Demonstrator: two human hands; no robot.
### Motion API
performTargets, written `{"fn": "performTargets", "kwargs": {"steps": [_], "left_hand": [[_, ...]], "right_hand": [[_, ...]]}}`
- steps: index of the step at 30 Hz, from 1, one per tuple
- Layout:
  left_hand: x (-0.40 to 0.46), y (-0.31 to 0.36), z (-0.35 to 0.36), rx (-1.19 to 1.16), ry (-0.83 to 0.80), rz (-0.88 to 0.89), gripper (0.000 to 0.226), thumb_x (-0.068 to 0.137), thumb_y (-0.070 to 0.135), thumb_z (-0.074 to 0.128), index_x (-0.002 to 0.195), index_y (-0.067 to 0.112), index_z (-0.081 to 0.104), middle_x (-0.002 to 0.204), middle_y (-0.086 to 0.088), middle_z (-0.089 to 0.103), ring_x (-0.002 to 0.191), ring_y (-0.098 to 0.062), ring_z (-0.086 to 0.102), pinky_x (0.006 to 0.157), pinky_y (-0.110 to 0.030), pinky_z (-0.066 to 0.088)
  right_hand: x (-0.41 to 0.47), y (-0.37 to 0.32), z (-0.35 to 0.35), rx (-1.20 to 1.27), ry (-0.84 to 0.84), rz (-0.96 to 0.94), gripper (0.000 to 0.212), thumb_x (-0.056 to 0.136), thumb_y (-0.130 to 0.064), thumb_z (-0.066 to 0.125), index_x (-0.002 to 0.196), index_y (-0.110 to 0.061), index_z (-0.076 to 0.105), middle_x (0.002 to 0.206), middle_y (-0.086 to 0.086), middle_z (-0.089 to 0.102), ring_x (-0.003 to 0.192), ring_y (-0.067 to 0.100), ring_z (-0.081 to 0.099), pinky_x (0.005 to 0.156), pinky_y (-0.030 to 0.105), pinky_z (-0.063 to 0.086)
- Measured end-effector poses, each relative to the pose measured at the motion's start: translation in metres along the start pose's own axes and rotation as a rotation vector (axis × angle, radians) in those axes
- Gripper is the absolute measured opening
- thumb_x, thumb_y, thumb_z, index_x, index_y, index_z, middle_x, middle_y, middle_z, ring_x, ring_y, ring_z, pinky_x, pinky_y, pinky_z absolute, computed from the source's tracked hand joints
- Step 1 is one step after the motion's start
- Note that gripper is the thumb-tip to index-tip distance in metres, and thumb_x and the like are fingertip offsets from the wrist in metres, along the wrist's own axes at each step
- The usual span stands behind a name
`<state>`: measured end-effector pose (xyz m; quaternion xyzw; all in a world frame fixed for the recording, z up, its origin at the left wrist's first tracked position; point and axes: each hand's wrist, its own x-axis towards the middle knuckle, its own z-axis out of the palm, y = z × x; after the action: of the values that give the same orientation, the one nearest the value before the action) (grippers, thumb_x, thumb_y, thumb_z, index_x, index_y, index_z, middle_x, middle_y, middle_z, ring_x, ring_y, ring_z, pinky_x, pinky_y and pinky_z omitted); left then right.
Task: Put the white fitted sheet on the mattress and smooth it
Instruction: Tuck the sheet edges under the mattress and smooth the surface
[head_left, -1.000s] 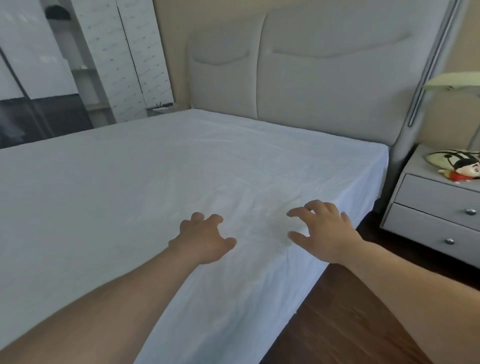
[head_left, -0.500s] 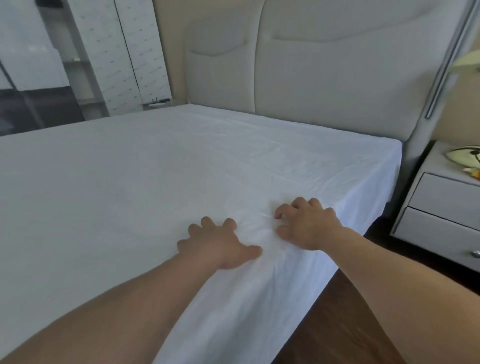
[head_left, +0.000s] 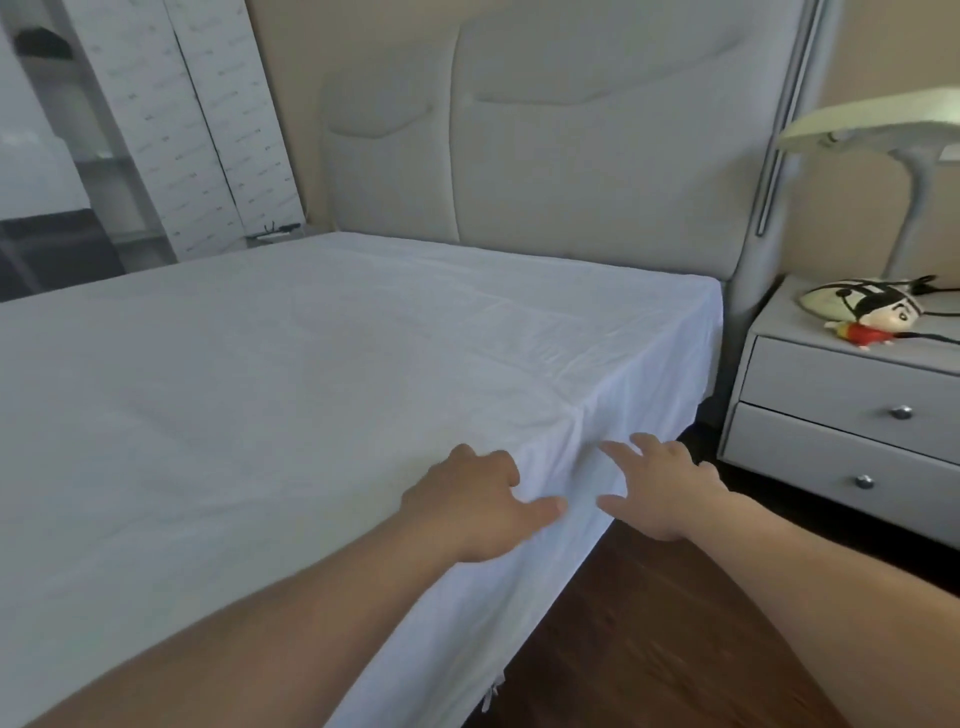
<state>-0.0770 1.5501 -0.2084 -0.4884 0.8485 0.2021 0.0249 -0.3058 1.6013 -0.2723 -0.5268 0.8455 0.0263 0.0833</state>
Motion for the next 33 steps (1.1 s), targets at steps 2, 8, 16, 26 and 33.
{"fn": "performTargets", "kwargs": {"steps": [2,8,16,26,33], "left_hand": [[0.006,-0.003,-0.016,-0.187,0.008,0.037,0.055,0.087,0.075,0.053,0.122,0.033,0.06,0.121,0.008,0.061,0.107,-0.016,0.062,0.098,-0.04,0.052],[0.055,-0.016,-0.022,0.137,0.136,-0.061,0.085,0.089,0.08,0.043,0.16,0.041,0.018,0.171,0.002,0.005,0.155,-0.03,0.006,0.12,-0.059,0.022],[0.061,0.044,-0.007,0.126,-0.354,0.278,0.076,0.089,0.078,0.048,0.155,0.046,0.033,0.172,0.008,0.004,0.157,-0.022,-0.012,0.126,-0.053,0.003],[0.119,0.176,-0.102,0.178,-0.1,0.347,0.052,0.1,0.056,0.052,0.147,0.035,0.049,0.153,0.012,0.043,0.13,-0.011,0.05,0.112,-0.028,0.036],[0.194,0.208,-0.112,0.231,-0.019,0.336,0.059,0.096,0.063,0.053,0.149,0.039,0.044,0.162,0.011,0.032,0.147,-0.016,0.033,0.121,-0.049,0.025]], "right_hand": [[-0.005,0.005,-0.004,0.049,0.092,-0.033,0.073,0.097,-0.063,0.045,0.159,-0.044,0.011,0.17,0.001,0.005,0.153,0.034,0.014,0.118,0.062,0.025],[0.01,-0.016,-0.027,0.155,0.272,-0.256,0.073,0.099,-0.047,0.049,0.16,-0.042,0.01,0.171,-0.003,-0.008,0.153,0.032,0.015,0.121,0.05,0.027],[0.042,0.018,-0.028,0.009,0.035,-0.213,0.078,0.097,-0.042,0.05,0.158,-0.049,0.002,0.169,-0.009,0.013,0.15,0.027,0.024,0.12,0.061,0.02],[0.04,0.197,-0.169,0.193,0.181,-0.04,0.069,0.097,-0.046,0.053,0.158,-0.039,0.022,0.159,-0.002,0.037,0.134,0.026,0.048,0.105,0.044,0.047],[0.084,0.253,-0.191,0.28,0.203,0.091,0.059,0.098,-0.045,0.055,0.152,-0.026,0.04,0.143,0.007,0.056,0.126,0.028,0.056,0.103,0.039,0.047]]}}
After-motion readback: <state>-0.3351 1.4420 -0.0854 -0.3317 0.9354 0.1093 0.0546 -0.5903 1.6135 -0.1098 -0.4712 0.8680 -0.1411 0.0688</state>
